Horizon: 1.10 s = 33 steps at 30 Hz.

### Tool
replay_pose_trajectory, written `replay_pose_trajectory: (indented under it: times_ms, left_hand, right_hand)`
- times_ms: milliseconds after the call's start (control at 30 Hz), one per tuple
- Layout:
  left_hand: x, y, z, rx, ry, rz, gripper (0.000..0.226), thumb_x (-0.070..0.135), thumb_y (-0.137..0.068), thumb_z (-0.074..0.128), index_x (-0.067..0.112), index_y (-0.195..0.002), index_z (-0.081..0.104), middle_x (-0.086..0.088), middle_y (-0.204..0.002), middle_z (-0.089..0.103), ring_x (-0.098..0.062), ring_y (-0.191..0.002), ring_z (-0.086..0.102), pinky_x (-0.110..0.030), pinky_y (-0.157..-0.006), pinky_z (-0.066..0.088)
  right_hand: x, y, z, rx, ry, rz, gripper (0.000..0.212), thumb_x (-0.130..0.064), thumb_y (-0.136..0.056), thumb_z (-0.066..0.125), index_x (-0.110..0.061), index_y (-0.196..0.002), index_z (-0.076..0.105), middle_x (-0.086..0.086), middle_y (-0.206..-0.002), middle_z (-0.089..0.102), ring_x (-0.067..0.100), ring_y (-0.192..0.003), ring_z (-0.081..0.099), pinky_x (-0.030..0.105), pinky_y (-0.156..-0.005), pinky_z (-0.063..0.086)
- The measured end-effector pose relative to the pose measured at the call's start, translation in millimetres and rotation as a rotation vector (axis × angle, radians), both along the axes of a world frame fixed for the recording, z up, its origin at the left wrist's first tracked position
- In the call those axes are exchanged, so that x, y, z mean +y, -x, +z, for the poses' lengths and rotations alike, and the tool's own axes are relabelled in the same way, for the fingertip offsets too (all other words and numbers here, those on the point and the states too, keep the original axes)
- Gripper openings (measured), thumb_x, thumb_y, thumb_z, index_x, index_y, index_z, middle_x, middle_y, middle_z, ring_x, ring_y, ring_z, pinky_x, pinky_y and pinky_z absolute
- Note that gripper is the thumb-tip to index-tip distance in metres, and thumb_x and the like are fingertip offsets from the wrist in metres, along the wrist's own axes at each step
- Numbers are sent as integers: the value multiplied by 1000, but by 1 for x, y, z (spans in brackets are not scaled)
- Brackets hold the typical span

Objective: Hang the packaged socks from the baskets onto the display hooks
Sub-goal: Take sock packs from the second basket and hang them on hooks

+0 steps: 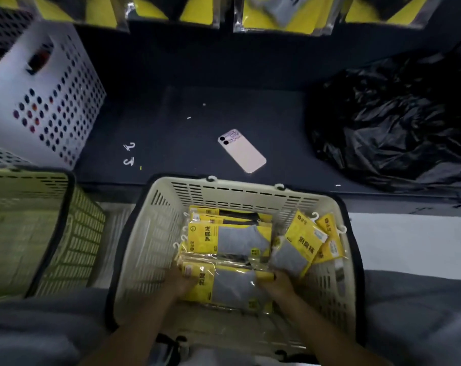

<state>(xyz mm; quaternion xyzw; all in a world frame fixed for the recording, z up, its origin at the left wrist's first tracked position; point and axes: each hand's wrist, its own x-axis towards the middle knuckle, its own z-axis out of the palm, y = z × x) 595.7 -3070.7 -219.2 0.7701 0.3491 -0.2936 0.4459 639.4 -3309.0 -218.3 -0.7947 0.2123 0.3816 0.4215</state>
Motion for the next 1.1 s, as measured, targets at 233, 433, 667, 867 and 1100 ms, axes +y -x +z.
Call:
replay_pose_trajectory:
  times_ms: [233,433,667,867,1100]
  left_hand:
    - [5,-7,-5,47,39,237,66,30,-81,74,8,-135,46,-15,-141,48,-31,-127,48,-38,-99,42]
    - [5,-26,30,-78,69,390,103,47,-66,81,10,-146,27,-15,-148,39,-34,-132,42,-47,-105,40]
    - [8,-70,152,-542,110,339,65,36,-71,81,8,-124,55,-13,-120,65,-15,-97,68,-28,-79,56]
    - [-8,-89,260,-742,467,503,101,39,-55,84,17,-139,32,-8,-128,58,-22,-104,64,-44,-101,46]
    - [-63,-119,346,-998,764,304,44,28,-74,69,14,-115,62,-2,-110,72,-18,-99,68,-30,-79,56]
  right_hand:
    - [-2,1,21,76,-442,-237,33,-14,-81,73,-9,-114,66,13,-107,72,30,-102,67,47,-91,53]
    - [2,-29,77,25,-482,-135,29,-40,-73,76,-28,-98,68,-17,-87,73,-9,-73,67,12,-57,48]
    - [-4,-68,181,-226,-685,-263,37,-30,-62,84,-14,-95,76,12,-99,74,27,-92,71,33,-72,57]
    - [-14,-92,270,-410,-905,-366,49,-30,-63,80,-6,-104,71,18,-103,72,31,-90,70,38,-73,58]
    - [-15,-100,325,-512,-984,-320,53,-40,-76,69,-12,-120,64,13,-116,69,29,-105,67,37,-83,56]
